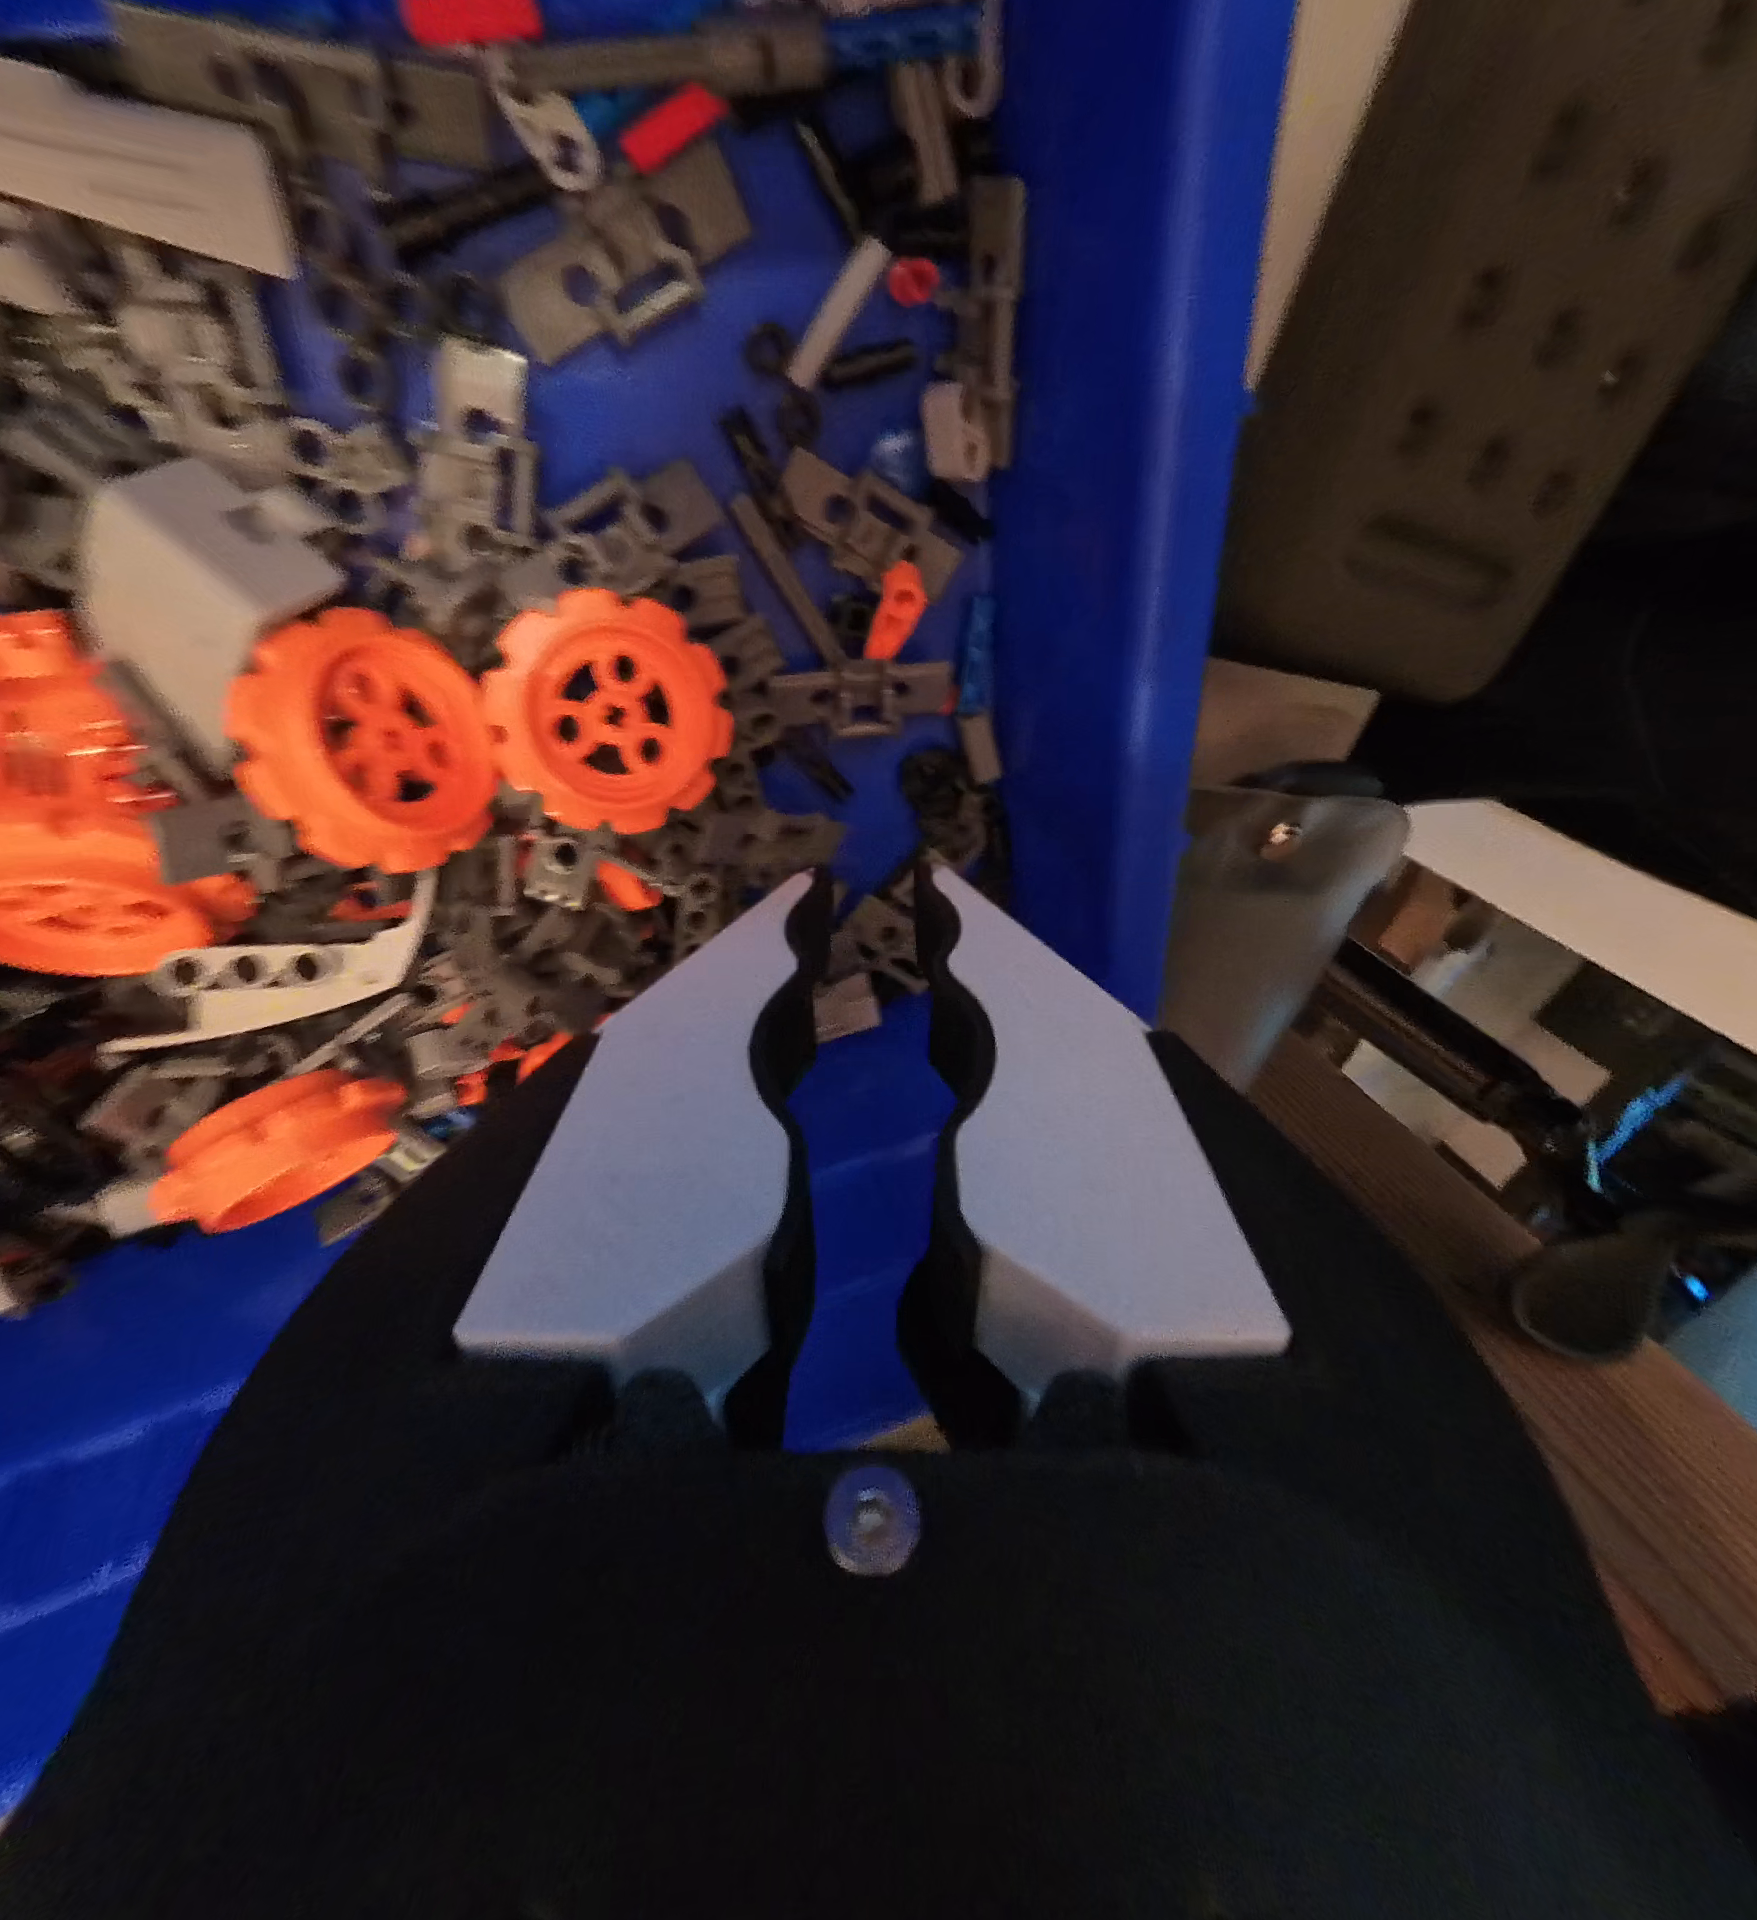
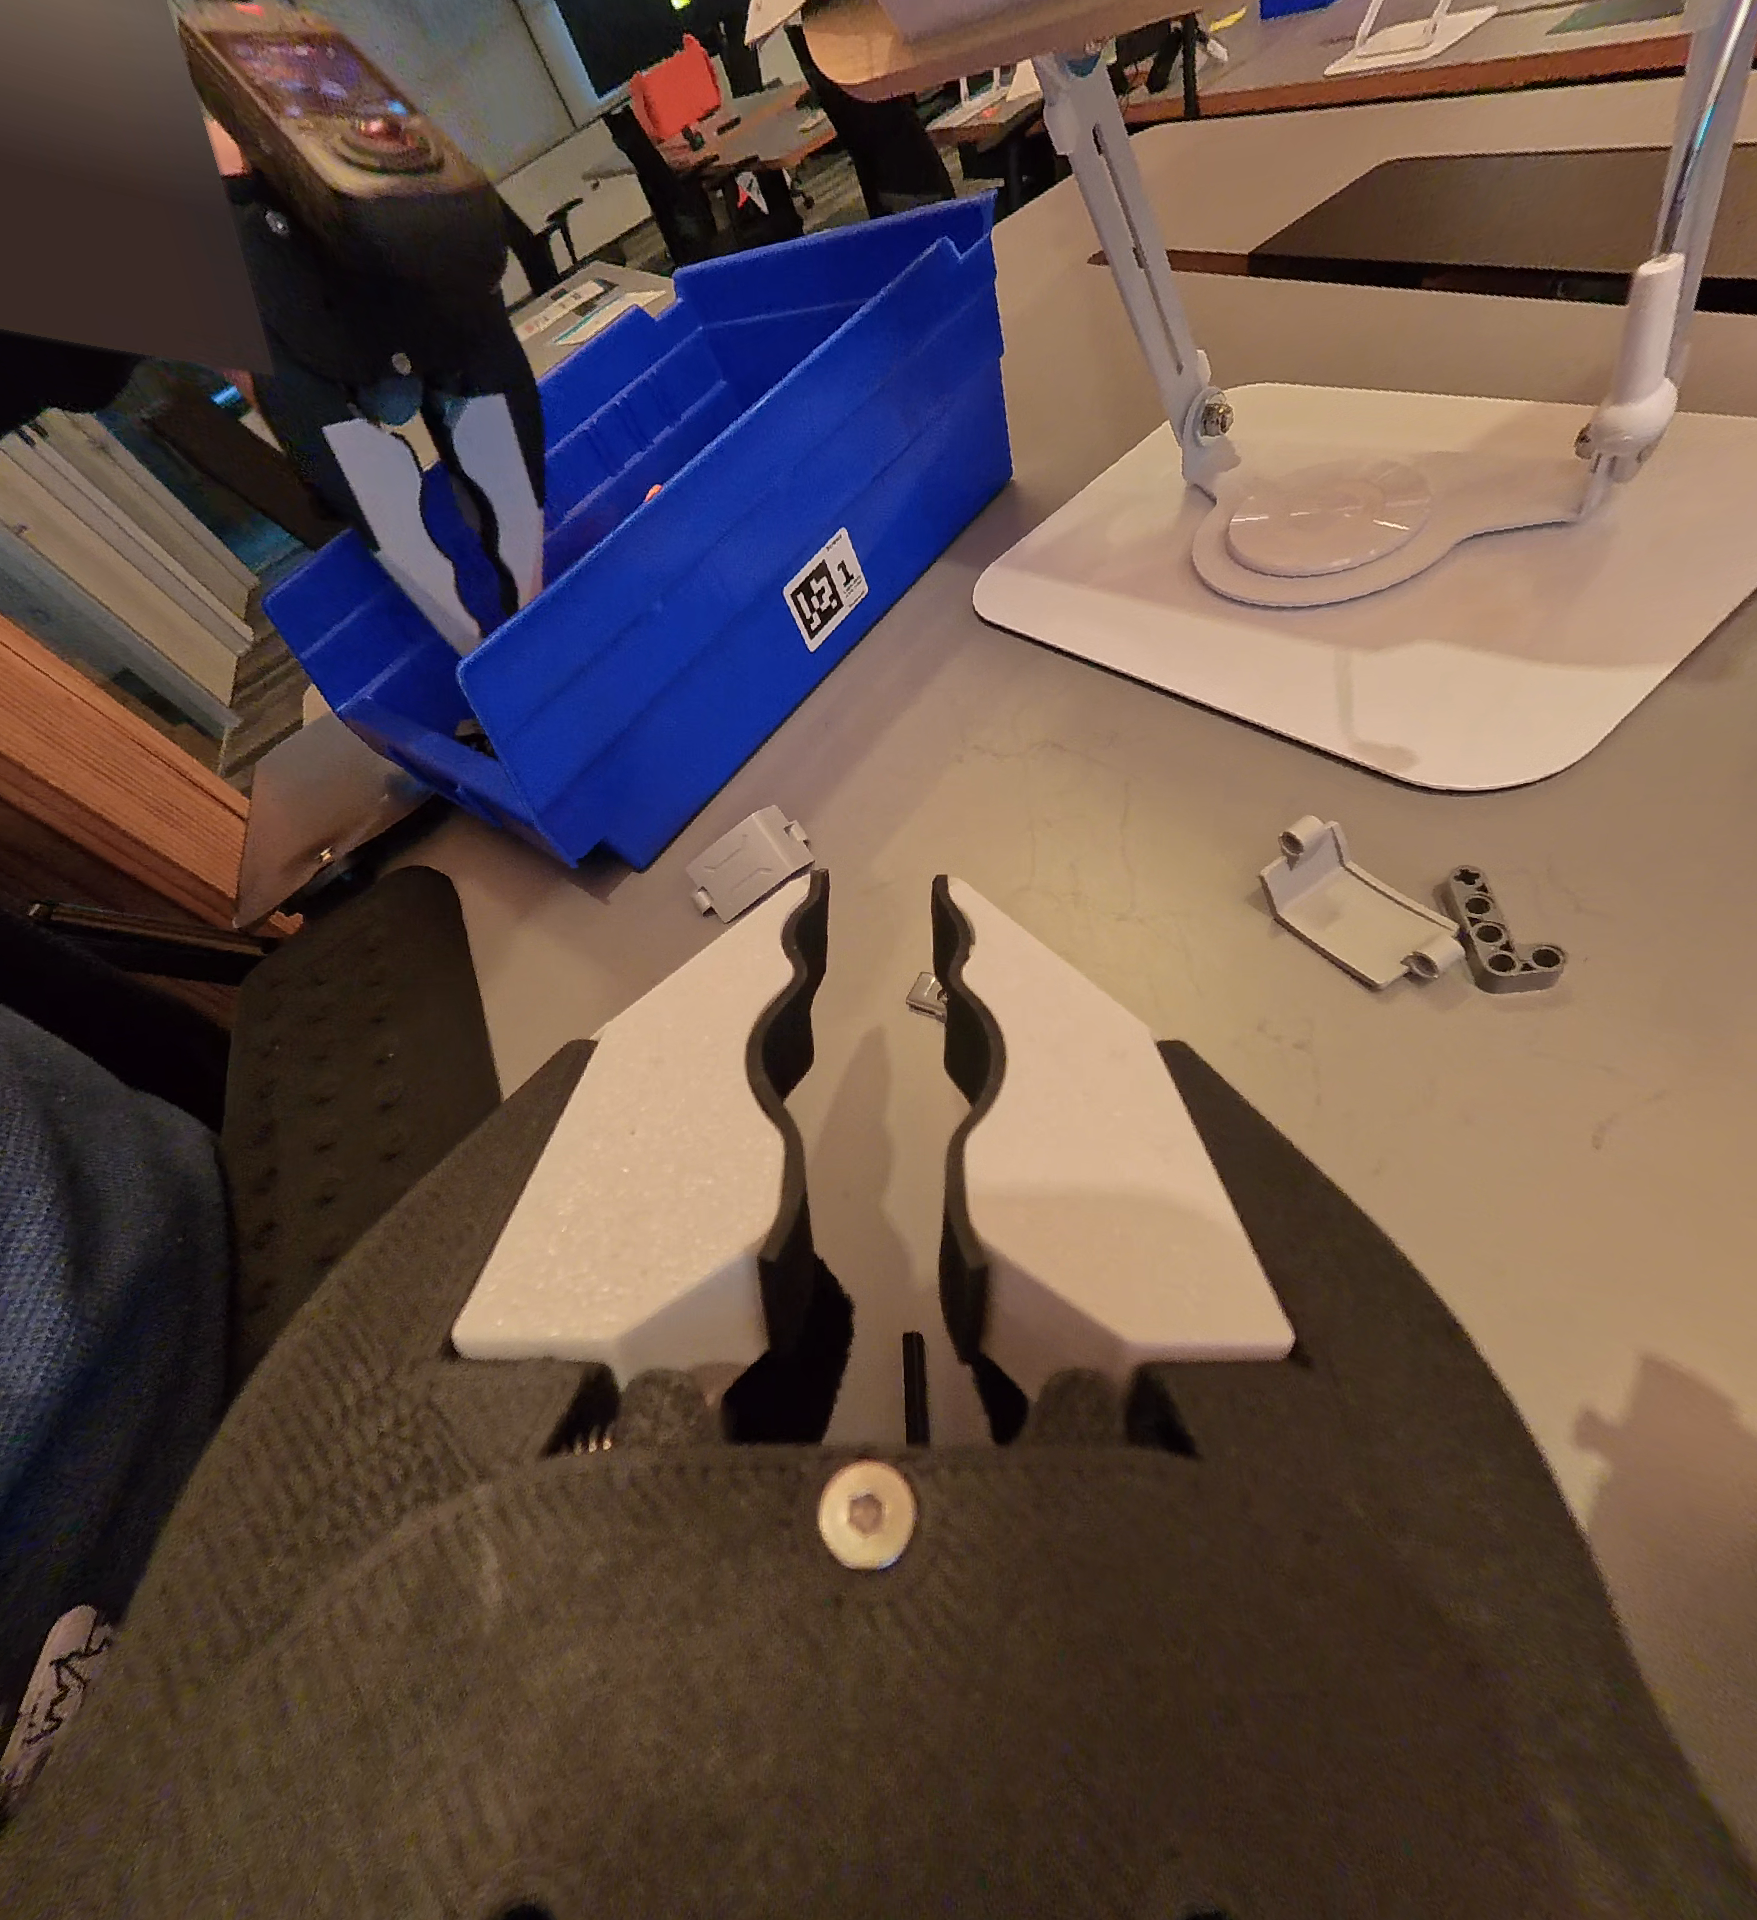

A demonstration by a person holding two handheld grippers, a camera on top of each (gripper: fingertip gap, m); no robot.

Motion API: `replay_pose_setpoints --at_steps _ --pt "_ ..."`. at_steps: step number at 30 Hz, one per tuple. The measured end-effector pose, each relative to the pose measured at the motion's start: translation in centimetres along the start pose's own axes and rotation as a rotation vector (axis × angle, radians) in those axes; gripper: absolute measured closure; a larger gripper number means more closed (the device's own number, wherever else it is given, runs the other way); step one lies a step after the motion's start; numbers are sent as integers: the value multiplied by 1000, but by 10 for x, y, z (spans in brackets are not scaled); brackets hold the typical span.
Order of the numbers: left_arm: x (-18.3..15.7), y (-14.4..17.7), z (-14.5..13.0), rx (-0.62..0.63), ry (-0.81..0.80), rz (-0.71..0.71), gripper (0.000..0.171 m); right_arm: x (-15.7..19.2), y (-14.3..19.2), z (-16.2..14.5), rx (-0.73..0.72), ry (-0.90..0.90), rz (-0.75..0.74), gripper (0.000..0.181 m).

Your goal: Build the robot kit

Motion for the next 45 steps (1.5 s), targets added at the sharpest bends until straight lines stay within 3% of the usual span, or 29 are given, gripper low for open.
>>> replay_pose_setpoints --at_steps 4,10,17,27,32,34,37,41,45 --pt "-6 -13 -8 54 -8 -23 157 0 -1 0 -1 0 2 164" --pt "17 -10 -11 30 49 106 149 0 0 -1 0 -3 -2 164" --pt "20 -19 -9 46 70 108 142 0 0 -2 -1 -6 -5 164" --pt "8 -29 -2 6 87 73 166 0 -2 0 5 -5 -5 164" --pt "-2 -24 5 -56 84 24 166 0 -3 0 10 -6 -3 164" --pt "-10 -21 12 -113 92 -53 160 0 -4 -1 13 -5 -2 164" --pt "-10 -15 16 -162 103 -53 150 0 -3 -1 12 -6 -3 164" --pt "10 2 21 -271 168 33 143 0 -2 -1 8 -6 -6 164" --pt "25 13 51 -423 148 136 148 0 -4 0 3 -7 -3 164"
Point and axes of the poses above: each gripper's, where its closed fingertips meet, y back along the fingers, z out of its top, x = y × z across the jaws, the point moved 6 cm from there along y, back along the fingers, and after that the axes turned 4 degrees about z, right-handed, at the moved point
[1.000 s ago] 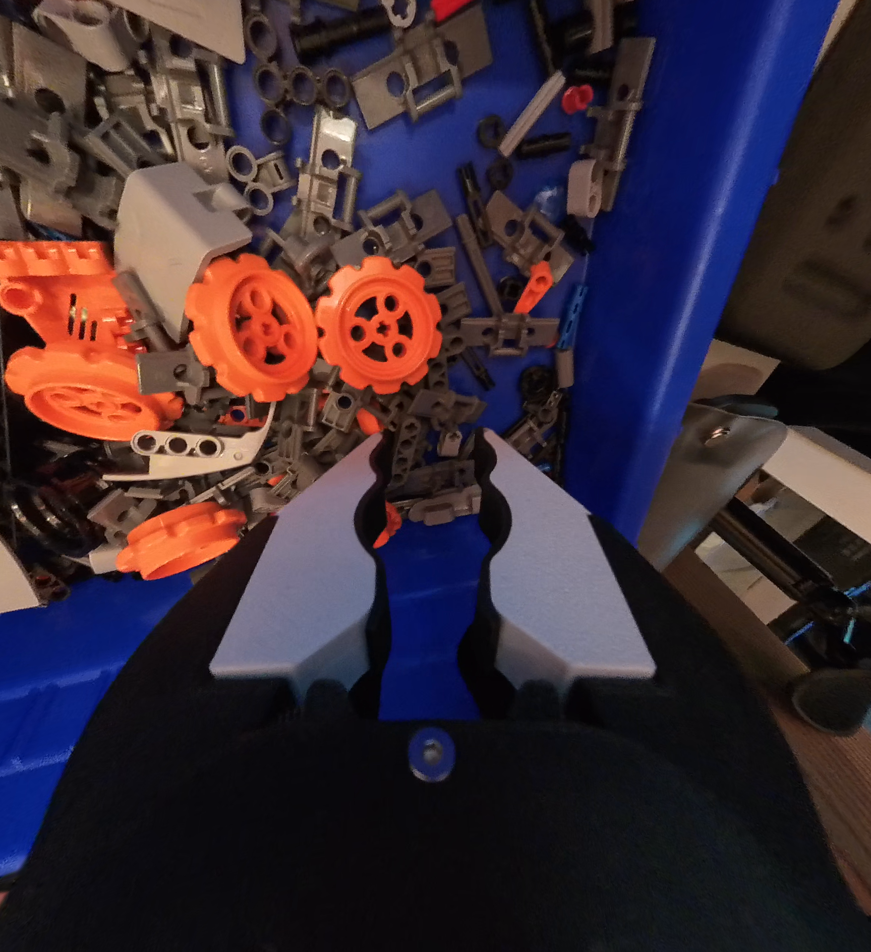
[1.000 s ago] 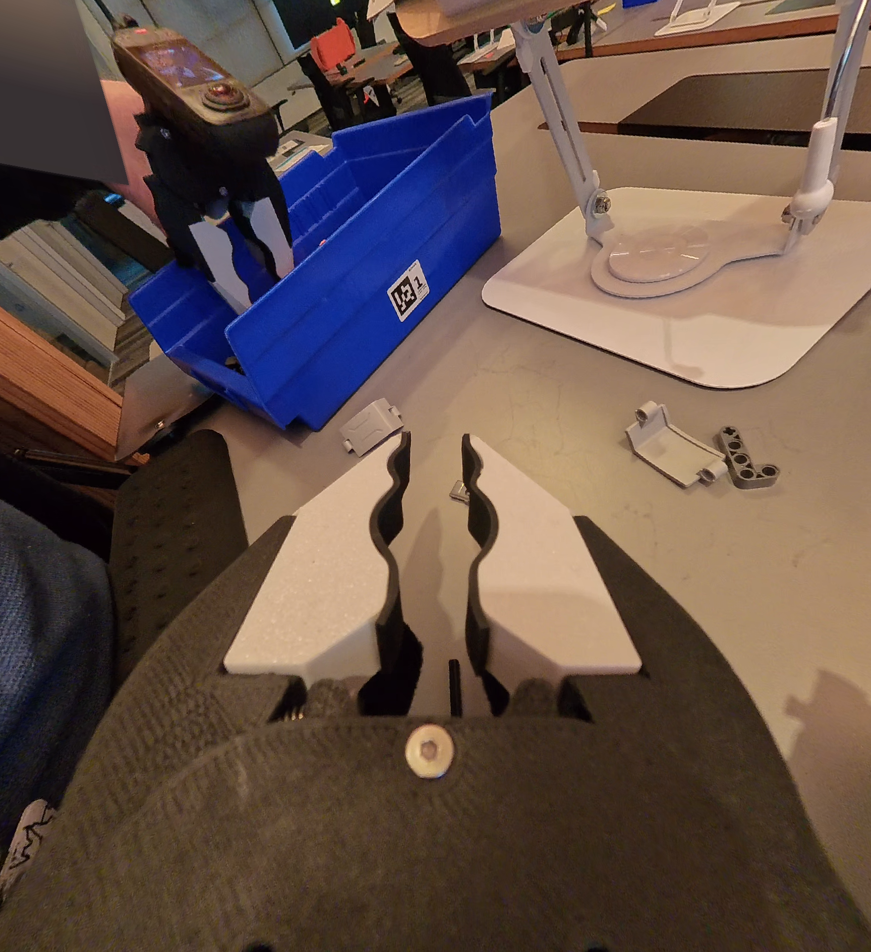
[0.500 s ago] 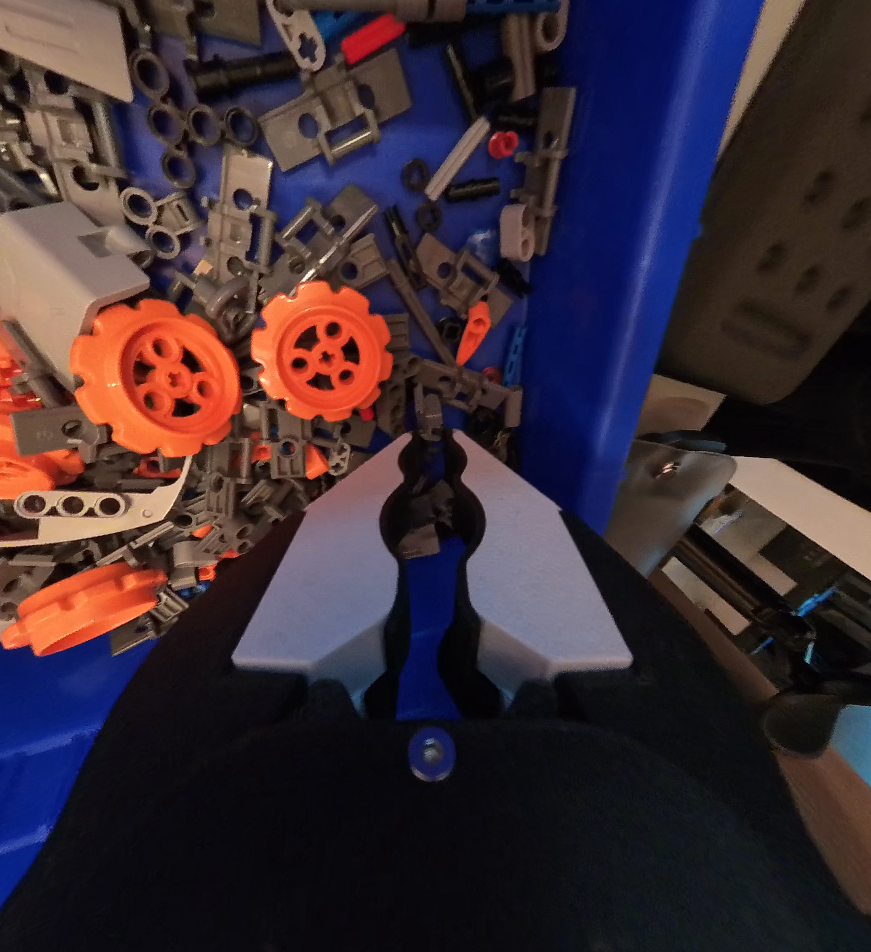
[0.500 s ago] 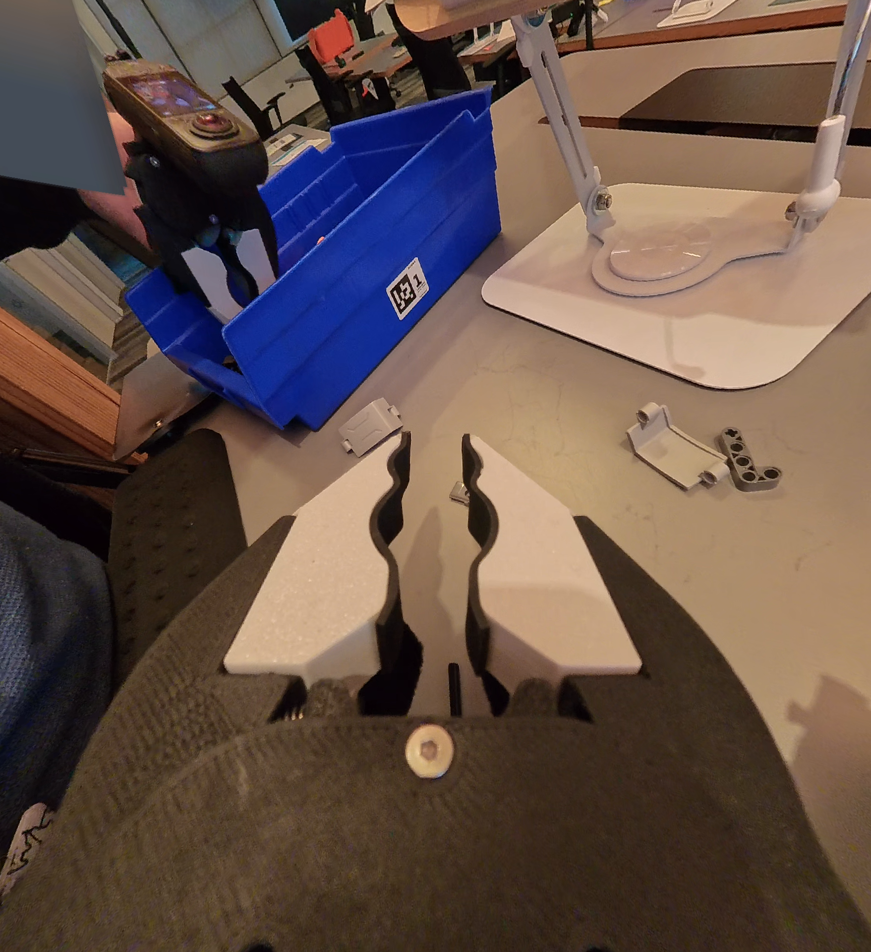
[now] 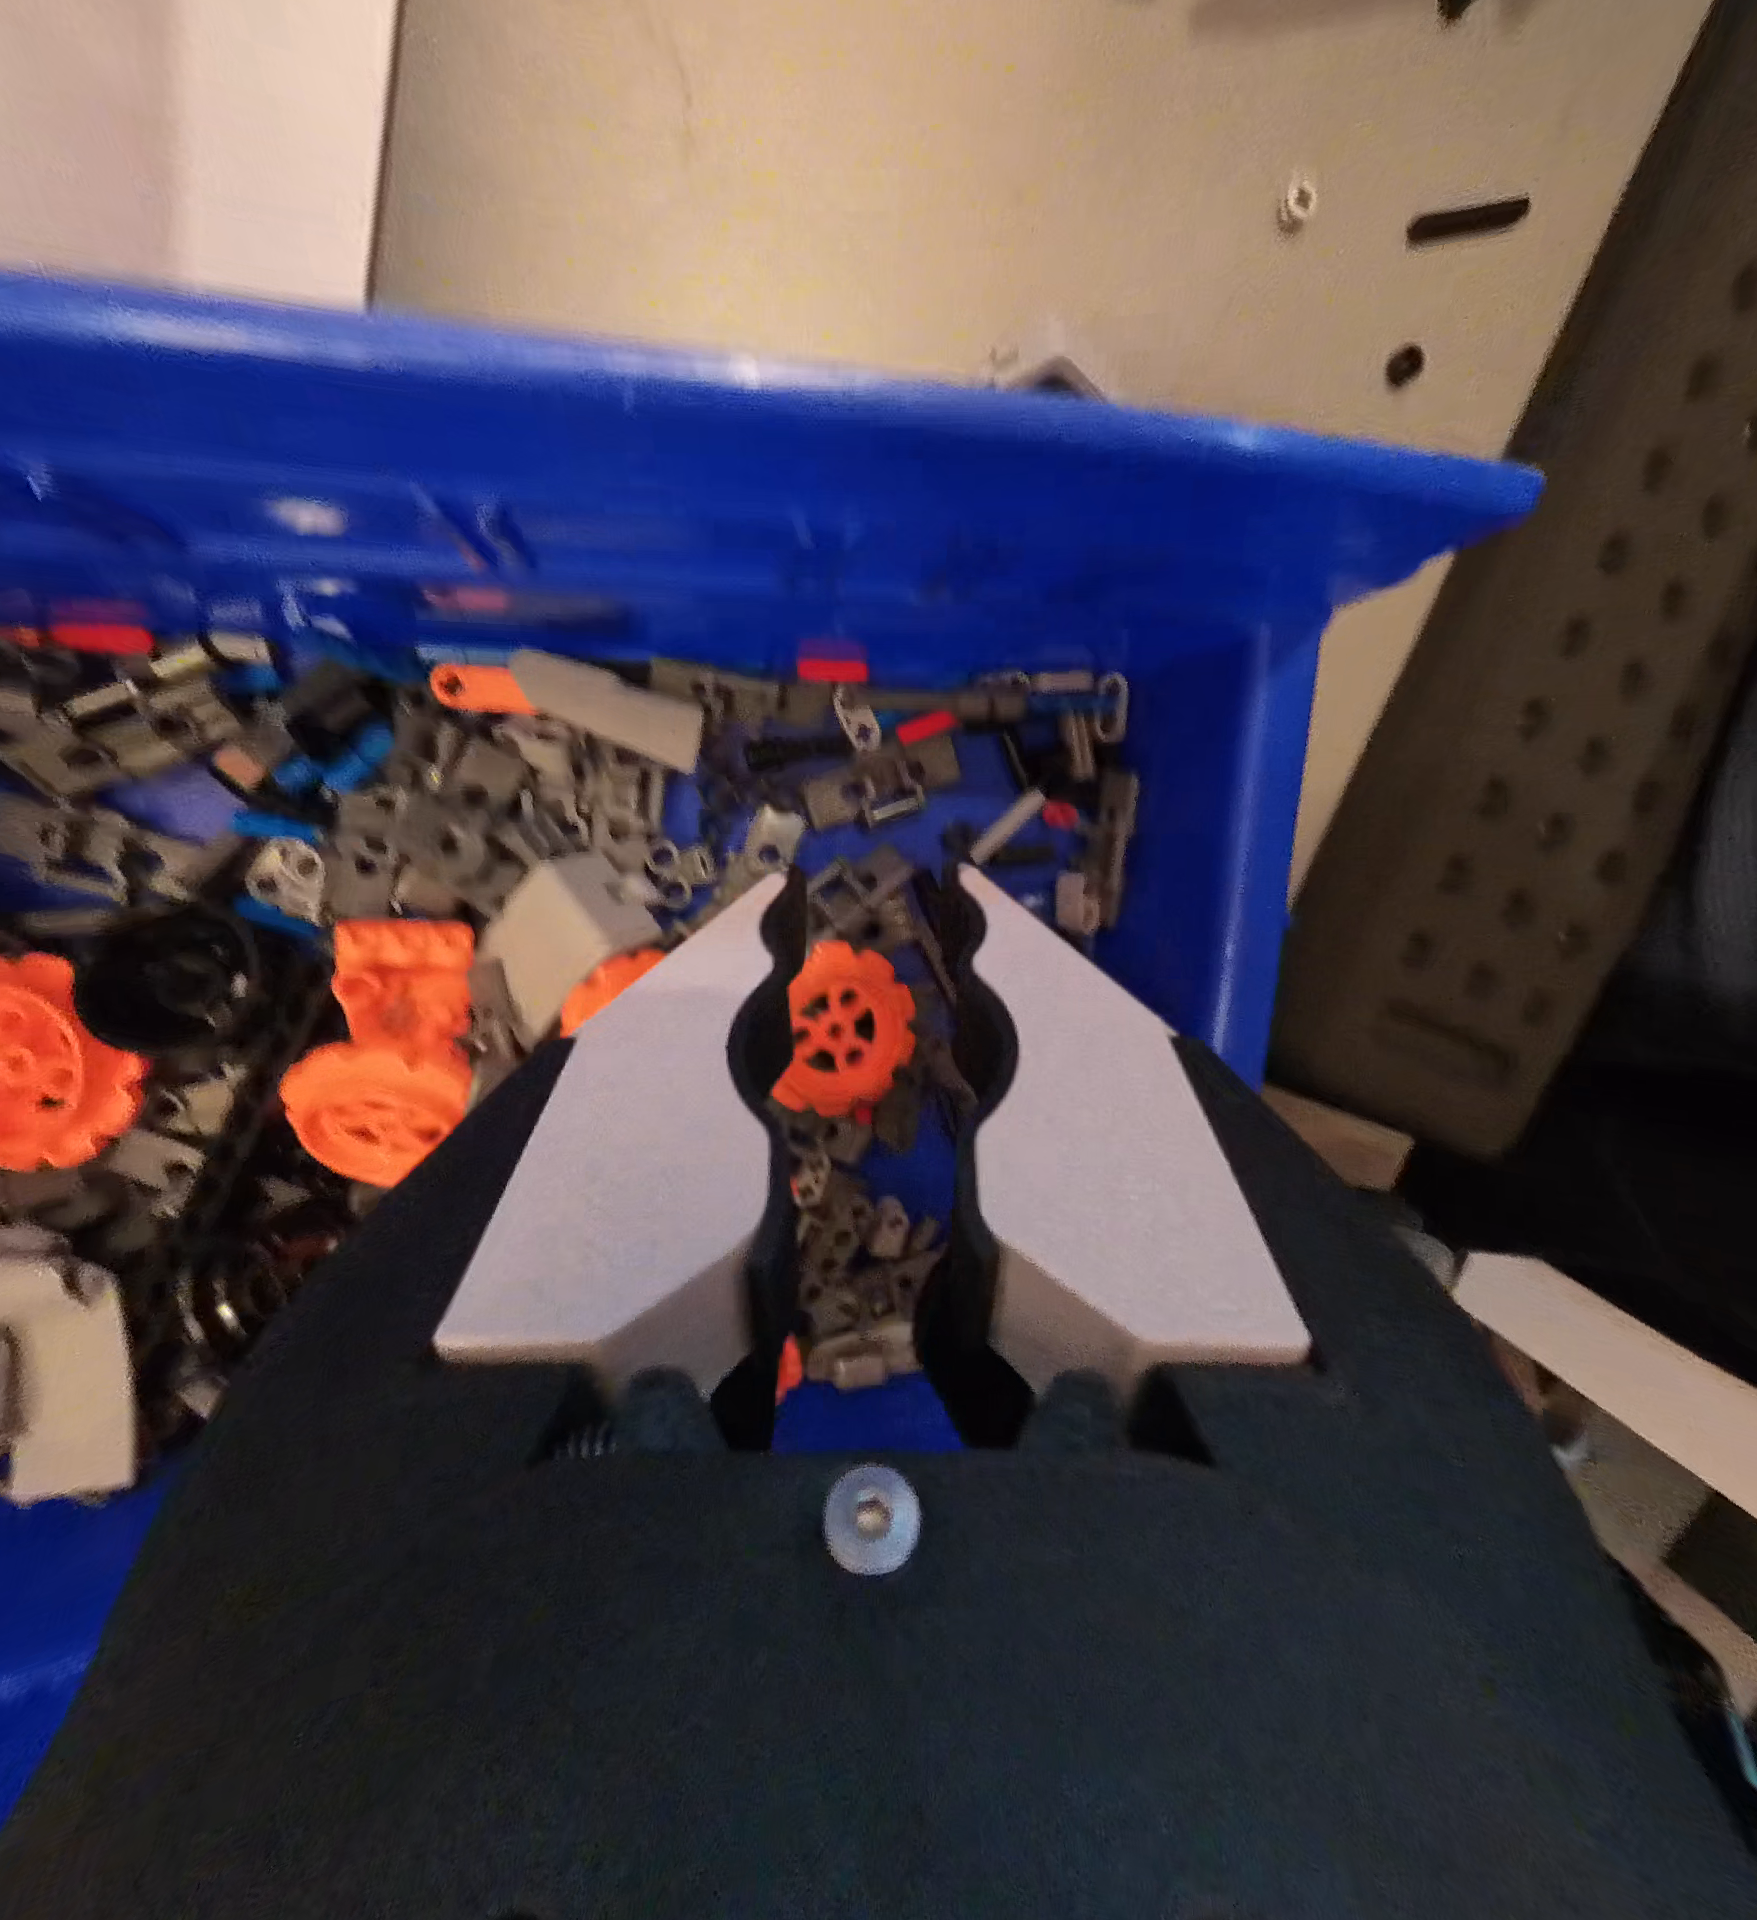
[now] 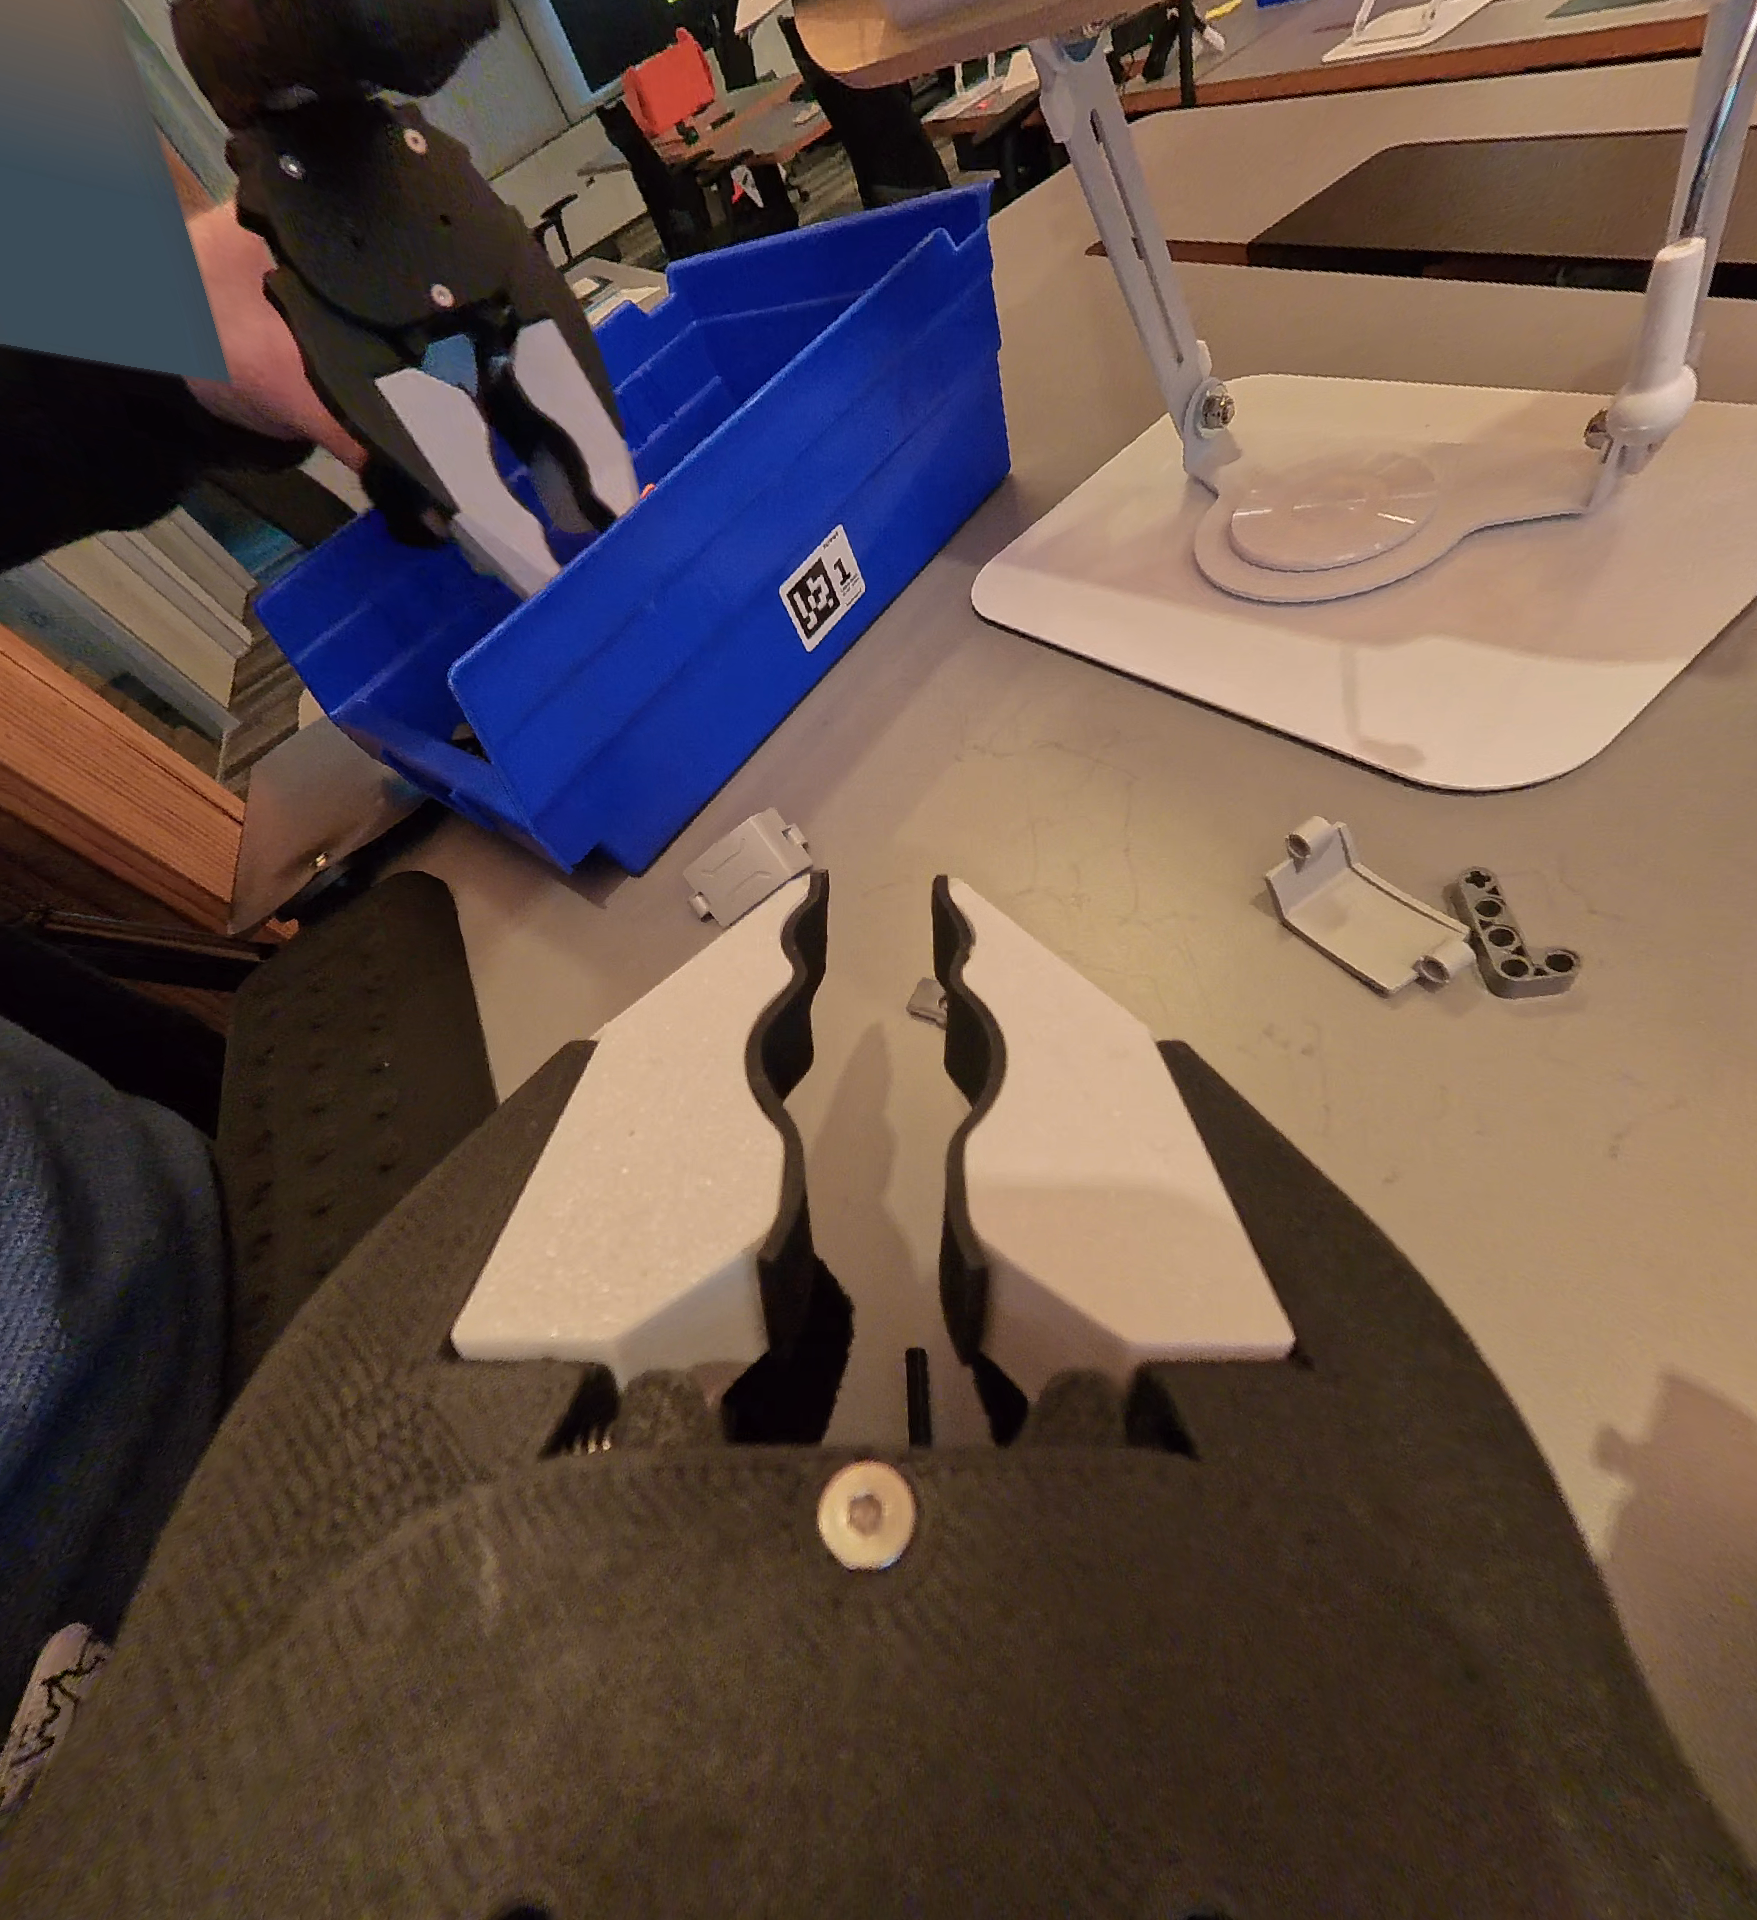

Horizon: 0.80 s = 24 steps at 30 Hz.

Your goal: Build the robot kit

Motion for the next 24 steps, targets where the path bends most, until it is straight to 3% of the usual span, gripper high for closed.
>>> replay_pose_setpoints --at_steps 3,11,24 --pt "5 -12 12 4 -60 49 154 1 -1 2 -4 6 3 164" --pt "11 -39 14 82 -21 91 155 0 3 -1 -20 -4 -7 165" --pt "9 -43 12 42 -18 114 158 -4 5 0 -32 -5 -10 164"
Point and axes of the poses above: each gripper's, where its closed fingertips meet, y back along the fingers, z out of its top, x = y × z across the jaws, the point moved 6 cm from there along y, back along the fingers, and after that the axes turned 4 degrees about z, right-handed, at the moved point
